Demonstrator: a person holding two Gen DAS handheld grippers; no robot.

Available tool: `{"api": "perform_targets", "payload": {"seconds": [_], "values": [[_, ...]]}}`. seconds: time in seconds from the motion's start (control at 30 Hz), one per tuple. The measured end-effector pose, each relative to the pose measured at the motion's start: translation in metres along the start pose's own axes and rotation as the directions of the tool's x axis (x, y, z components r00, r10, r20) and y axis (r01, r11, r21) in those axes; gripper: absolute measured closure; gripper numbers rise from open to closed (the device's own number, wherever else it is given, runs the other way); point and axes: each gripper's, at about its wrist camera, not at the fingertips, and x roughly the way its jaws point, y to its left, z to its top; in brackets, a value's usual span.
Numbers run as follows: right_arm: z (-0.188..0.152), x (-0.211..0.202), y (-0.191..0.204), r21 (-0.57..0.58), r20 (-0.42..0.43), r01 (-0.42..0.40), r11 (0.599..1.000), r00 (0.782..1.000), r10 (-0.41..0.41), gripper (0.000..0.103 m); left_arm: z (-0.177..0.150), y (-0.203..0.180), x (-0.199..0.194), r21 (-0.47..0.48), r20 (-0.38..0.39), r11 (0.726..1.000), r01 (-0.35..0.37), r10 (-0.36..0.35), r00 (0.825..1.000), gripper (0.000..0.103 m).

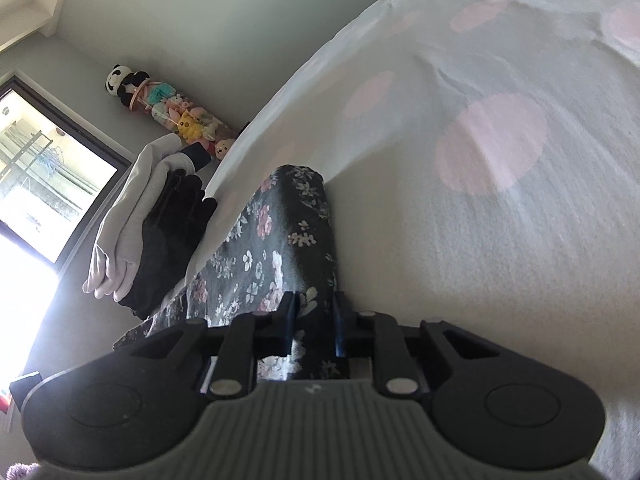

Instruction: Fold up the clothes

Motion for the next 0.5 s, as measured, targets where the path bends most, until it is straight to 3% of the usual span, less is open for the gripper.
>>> {"api": "perform_targets", "payload": {"seconds": [0.13, 0.27, 0.33, 0.5], "values": [[0.002, -0.004, 0.0, 0.029, -0.017, 0.011, 1.0, 1.0, -0.01, 0.08, 0.005, -0.005, -0.027, -0.025, 0.053, 0.994, 0.104, -0.102, 0.993, 0.093], [0.0, -0.004, -0.001, 0.02, -0.033, 0.021, 1.0, 0.999, -0.02, 0.08, 0.0, -0.024, -0.025, 0.03, -0.009, 0.99, 0.139, -0.139, 0.99, 0.093], [-0.002, -0.004, -0.002, 0.016, -0.029, 0.012, 1.0, 1.0, -0.011, 0.081, -0.005, -0.036, -0.01, 0.077, -0.092, 0.989, 0.124, -0.117, 0.989, 0.093], [-0.008, -0.004, 0.001, -0.057, -0.005, 0.005, 0.998, 1.0, -0.006, 0.086, -0.003, -0.039, -0.006, 0.102, -0.104, 0.988, 0.115, -0.105, 0.989, 0.093]]}}
